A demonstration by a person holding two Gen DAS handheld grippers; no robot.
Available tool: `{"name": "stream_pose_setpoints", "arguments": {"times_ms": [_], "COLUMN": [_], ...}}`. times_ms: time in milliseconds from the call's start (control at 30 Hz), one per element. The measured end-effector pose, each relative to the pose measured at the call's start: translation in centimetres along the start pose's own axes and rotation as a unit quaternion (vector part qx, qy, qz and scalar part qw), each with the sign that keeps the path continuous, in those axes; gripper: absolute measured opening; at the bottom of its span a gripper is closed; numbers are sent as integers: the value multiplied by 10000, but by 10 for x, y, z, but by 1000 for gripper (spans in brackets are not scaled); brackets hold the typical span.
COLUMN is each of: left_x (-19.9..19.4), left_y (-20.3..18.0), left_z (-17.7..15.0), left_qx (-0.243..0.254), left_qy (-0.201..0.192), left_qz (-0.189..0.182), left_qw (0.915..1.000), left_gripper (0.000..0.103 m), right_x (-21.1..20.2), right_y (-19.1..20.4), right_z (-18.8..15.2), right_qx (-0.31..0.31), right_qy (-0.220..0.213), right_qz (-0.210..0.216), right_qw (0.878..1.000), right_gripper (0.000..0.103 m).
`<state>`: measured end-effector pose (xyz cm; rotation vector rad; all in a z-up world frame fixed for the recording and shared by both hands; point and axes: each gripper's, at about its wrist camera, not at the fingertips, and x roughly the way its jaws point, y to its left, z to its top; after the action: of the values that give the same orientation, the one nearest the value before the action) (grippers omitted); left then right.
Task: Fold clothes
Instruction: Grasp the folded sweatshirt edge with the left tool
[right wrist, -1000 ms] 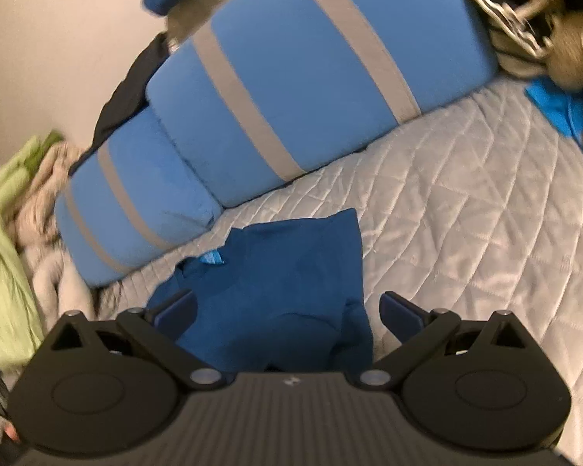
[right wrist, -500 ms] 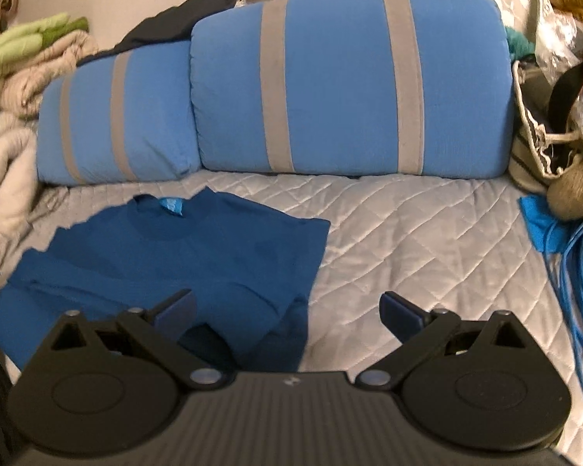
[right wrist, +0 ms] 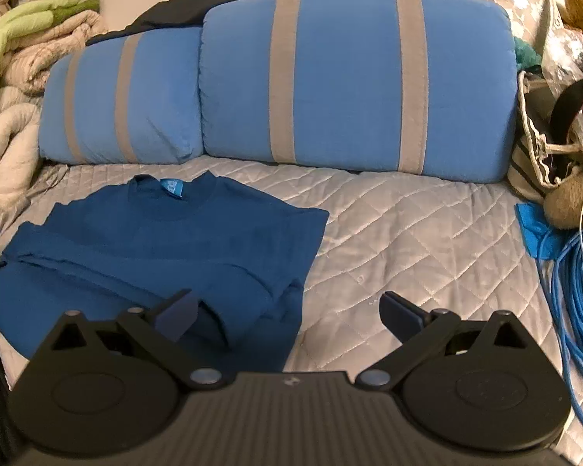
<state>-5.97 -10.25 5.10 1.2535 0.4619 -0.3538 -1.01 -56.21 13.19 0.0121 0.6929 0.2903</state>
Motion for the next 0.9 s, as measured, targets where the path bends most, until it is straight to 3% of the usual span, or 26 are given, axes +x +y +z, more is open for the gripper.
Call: {"name": "stream_pose_setpoints", "arguments": {"times_ms": [233, 300, 367, 433, 667, 900], "left_x": [13, 14, 17, 16, 4, -2], "left_y": [-16, -16, -17, -15, 9, 18], "left_z": [1, -1, -2, -3, 6, 17], "left_qx": [836, 891, 949, 860, -36, -449], "left_qy": [-142, -154, -90, -58, -204, -160], "left_qz": [156, 155, 192, 208, 263, 382], "left_qw": [9963, 9958, 9953, 9961, 9994, 9981], "left_gripper": [53, 44, 16, 8, 6, 6], "right_x": [1, 0, -1, -2, -2, 16], "right_y": [6, 8, 12, 15, 31, 68], "right_z": [0, 1, 1, 1, -2, -12], "right_qx": [20, -47, -185, -313, -1005, -2396], "right_qy": [8, 8, 5, 8, -27, 105], "right_qz": [65, 56, 42, 53, 78, -48], "right_qw": [10000, 10000, 9998, 9995, 9949, 9708], "right_gripper": [103, 103, 103, 103, 103, 103]}}
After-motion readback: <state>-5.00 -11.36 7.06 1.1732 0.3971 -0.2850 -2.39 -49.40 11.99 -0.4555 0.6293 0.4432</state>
